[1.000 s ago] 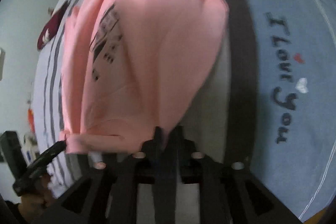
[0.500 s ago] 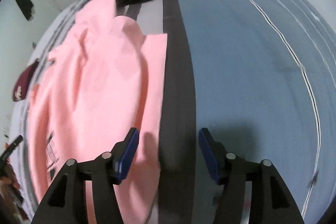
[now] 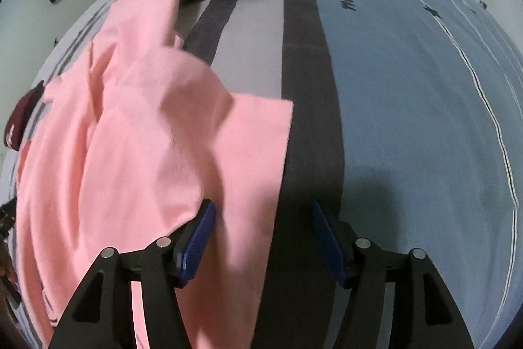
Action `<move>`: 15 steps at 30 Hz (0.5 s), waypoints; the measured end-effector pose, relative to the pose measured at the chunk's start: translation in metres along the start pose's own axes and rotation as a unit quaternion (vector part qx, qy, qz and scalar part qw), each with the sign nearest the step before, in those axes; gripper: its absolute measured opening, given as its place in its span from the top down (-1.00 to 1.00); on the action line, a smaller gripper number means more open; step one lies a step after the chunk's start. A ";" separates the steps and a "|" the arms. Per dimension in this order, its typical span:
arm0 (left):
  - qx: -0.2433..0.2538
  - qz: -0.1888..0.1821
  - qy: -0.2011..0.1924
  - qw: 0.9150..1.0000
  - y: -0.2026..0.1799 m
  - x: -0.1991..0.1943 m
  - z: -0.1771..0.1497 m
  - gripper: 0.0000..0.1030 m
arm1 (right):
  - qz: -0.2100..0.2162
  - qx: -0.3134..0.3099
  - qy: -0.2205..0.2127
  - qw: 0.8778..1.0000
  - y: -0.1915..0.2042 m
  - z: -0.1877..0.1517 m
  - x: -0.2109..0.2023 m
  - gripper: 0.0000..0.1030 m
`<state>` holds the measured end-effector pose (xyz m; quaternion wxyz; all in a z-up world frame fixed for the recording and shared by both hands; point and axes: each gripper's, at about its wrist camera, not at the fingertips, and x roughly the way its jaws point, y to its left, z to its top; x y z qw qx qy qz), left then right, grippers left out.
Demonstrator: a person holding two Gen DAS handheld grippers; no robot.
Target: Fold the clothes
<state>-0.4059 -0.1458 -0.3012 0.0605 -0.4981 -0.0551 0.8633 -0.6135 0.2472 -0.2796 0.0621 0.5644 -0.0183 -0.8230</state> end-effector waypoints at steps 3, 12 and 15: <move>0.016 -0.002 0.005 1.000 -0.004 0.000 0.006 0.95 | -0.005 0.016 -0.013 1.000 -0.004 0.005 -0.007 0.61; -0.013 0.053 -0.059 0.997 0.022 -0.078 0.009 0.95 | -0.041 0.079 -0.060 0.994 -0.020 0.009 -0.040 0.96; -0.049 0.088 -0.066 0.993 0.057 -0.111 0.008 0.95 | -0.065 0.103 -0.074 0.990 -0.037 0.002 -0.059 0.96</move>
